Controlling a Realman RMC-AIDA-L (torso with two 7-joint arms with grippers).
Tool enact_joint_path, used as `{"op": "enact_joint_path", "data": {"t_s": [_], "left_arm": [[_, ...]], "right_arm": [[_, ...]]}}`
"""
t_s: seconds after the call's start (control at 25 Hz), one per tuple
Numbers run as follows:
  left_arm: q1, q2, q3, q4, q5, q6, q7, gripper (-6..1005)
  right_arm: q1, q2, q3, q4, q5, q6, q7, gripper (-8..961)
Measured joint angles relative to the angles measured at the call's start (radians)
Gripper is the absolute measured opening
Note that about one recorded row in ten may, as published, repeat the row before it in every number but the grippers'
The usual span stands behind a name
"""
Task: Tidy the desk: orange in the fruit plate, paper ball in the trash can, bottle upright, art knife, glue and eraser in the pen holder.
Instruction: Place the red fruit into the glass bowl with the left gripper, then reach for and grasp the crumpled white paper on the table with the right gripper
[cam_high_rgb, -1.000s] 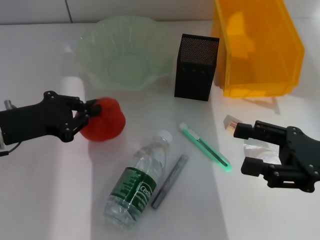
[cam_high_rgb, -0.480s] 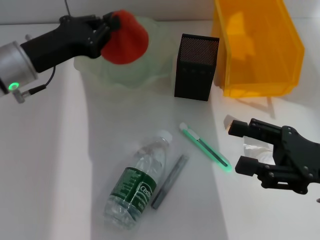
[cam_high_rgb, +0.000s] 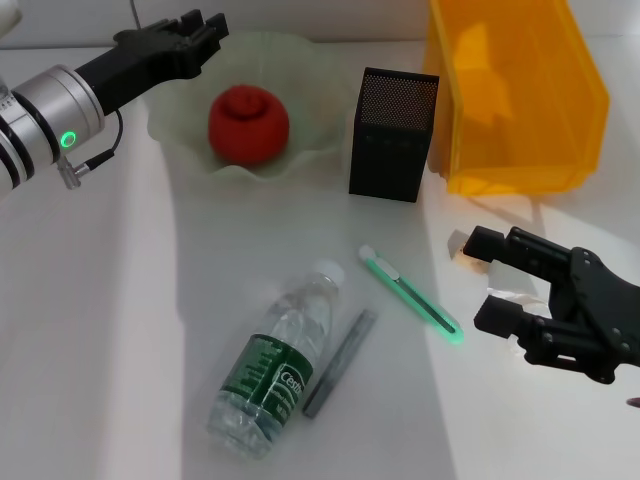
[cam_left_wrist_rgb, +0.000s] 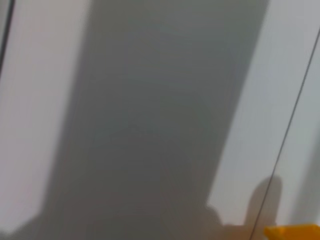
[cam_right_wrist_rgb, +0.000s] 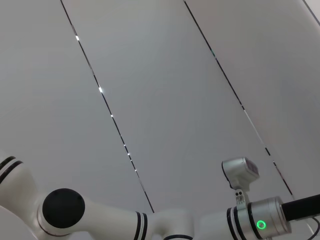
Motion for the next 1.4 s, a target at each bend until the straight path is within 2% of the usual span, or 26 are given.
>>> {"op": "enact_joint_path", "data": {"t_s": [0.24,0.28,0.36,0.4,0.44,0.48,0.56,0.6,0.64,0.68,0.72,0.76,0.8,0.84,0.88,0.92,0.96,1.0,1.04,1.08,1.12,1.2,1.24,1.28,1.32,1.4], "left_arm": [[0.034,0.003,0.000,0.001,-0.045,0.071,0.000,348],[0.067,0.008,-0.008,0.010,-0.055,0.161,-0.016,376],[0.104,0.013,-0.015,0.025,-0.067,0.235,-0.068,468],[0.148,0.020,-0.014,0.057,-0.071,0.310,-0.124,513],[0.148,0.020,-0.014,0.057,-0.071,0.310,-0.124,559],[0.178,0.026,-0.007,0.084,-0.066,0.366,-0.143,605],[0.224,0.041,0.014,0.127,-0.038,0.468,-0.155,666],[0.258,0.063,0.044,0.172,0.016,0.563,-0.173,696],[0.273,0.073,0.060,0.192,0.046,0.599,-0.187,727],[0.281,0.080,0.066,0.203,0.067,0.621,-0.197,757],[0.303,0.096,0.077,0.233,0.125,0.677,-0.218,787],[0.313,0.100,0.076,0.242,0.144,0.695,-0.220,818],[0.344,0.107,0.076,0.277,0.198,0.753,-0.216,848],[0.344,0.107,0.076,0.277,0.198,0.753,-0.216,847],[0.355,0.108,0.076,0.297,0.218,0.774,-0.213,846],[0.364,0.106,0.079,0.317,0.235,0.795,-0.212,845],[0.369,0.104,0.080,0.334,0.252,0.811,-0.212,844],[0.372,0.097,0.081,0.364,0.291,0.839,-0.212,843],[0.372,0.097,0.081,0.364,0.291,0.839,-0.212,843],[0.372,0.097,0.081,0.364,0.291,0.839,-0.212,843],[0.372,0.094,0.081,0.374,0.309,0.846,-0.211,842],[0.365,0.086,0.081,0.390,0.348,0.846,-0.210,842],[0.365,0.086,0.081,0.390,0.348,0.846,-0.210,842],[0.365,0.086,0.081,0.390,0.348,0.846,-0.210,842],[0.363,0.085,0.081,0.392,0.355,0.844,-0.208,841],[0.361,0.081,0.076,0.392,0.358,0.840,-0.199,841]], "right_arm": [[0.007,0.000,0.004,0.005,0.000,0.000,-0.001,792],[0.006,0.000,0.020,0.006,0.000,0.001,-0.001,791],[0.004,-0.001,0.034,0.005,0.000,0.001,0.003,791],[-0.009,-0.005,0.083,-0.004,0.000,0.001,0.030,791],[-0.018,-0.007,0.116,-0.015,0.000,0.001,0.052,790],[-0.031,-0.012,0.154,-0.033,0.000,0.001,0.082,790],[-0.039,-0.013,0.181,-0.052,0.000,0.001,0.105,789],[-0.058,-0.018,0.249,-0.135,-0.001,0.003,0.179,789],[-0.058,-0.018,0.249,-0.135,-0.001,0.003,0.179,789],[-0.067,-0.021,0.288,-0.237,-0.005,0.008,0.251,789],[-0.067,-0.021,0.288,-0.237,-0.005,0.008,0.251,788],[-0.069,-0.023,0.292,-0.289,-0.007,0.011,0.289,788],[-0.066,-0.031,0.285,-0.415,-0.015,0.012,0.395,788],[-0.066,-0.031,0.285,-0.415,-0.015,0.012,0.395,787],[-0.063,-0.033,0.273,-0.473,-0.024,0.010,0.449,787],[-0.044,-0.036,0.217,-0.614,-0.054,0.006,0.569,787],[-0.044,-0.036,0.217,-0.614,-0.054,0.006,0.569,787],[-0.025,-0.037,0.121,-0.762,-0.099,0.003,0.707,786],[-0.025,-0.037,0.121,-0.762,-0.099,0.003,0.707,786],[-0.003,-0.037,-0.004,-0.940,-0.167,-0.005,0.851,786],[-0.003,-0.037,-0.004,-0.940,-0.167,-0.005,0.851,786],[0.032,-0.031,-0.164,-1.174,-0.292,-0.029,1.010,785],[0.032,-0.031,-0.164,-1.174,-0.292,-0.029,1.010,785],[0.055,-0.024,-0.273,-1.296,-0.381,-0.038,1.087,784],[0.055,-0.024,-0.273,-1.296,-0.381,-0.038,1.087,784],[0.087,-0.012,-0.409,-1.379,-0.516,-0.040,1.148,784]]}}
